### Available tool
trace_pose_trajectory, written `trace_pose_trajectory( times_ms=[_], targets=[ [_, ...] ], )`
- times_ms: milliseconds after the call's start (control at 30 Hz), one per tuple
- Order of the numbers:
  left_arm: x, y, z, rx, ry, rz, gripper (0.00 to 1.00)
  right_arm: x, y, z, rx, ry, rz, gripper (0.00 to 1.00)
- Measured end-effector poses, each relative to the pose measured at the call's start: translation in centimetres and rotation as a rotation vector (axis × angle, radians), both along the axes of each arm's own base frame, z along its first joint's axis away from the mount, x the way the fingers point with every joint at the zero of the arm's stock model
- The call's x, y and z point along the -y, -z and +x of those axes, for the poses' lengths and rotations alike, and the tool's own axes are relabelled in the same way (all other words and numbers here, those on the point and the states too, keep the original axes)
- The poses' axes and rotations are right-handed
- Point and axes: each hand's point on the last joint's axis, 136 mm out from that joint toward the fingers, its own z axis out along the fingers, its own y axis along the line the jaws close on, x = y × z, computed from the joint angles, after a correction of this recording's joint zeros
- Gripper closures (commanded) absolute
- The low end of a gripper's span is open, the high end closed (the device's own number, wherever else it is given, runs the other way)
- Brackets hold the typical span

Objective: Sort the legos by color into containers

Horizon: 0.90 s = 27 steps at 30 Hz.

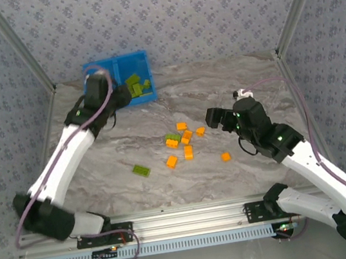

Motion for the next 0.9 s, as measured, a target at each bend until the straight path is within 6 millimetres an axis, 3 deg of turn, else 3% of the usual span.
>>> trace_pose_trajectory(
  times_ms=[100,233,367,467,667,733,833,900],
  targets=[
    [-2.2,3.9,-5.8,-0.097,-0.092,-0.064,0.35,-0.6,0.8,0.6,-0.02,-0.007,-0.01,0.0],
    [-3.6,9.6,-12.3,-0.258,-0.172,-0.158,0.26,-1.6,1.9,1.5,-0.045,-0.022,-0.015,0.0],
    [-3.3,12.3,-15.9,-0.368,-0.228,-0.261,0.11,-2.6,3.5,2.3,-0.093,-0.04,-0.033,0.0],
    [-2.9,15.0,-16.9,-0.455,-0.283,-0.313,0.04,-3.1,4.0,2.7,-0.121,-0.046,-0.045,0.0],
    [-0.6,22.2,-17.1,-0.699,-0.333,-0.273,0.01,-3.0,4.1,2.6,-0.13,-0.047,-0.05,0.0],
    [0.1,23.7,-16.9,-0.757,-0.327,-0.24,0.01,-2.9,4.1,2.5,-0.137,-0.045,-0.055,0.0],
    [1.2,25.1,-16.4,-0.817,-0.311,-0.206,0.06,-2.5,4.0,2.2,-0.138,-0.04,-0.057,0.0],
    [2.0,25.7,-15.8,-0.836,-0.294,-0.2,0.15,-2.2,3.6,1.9,-0.131,-0.031,-0.053,0.0]
  ],
)
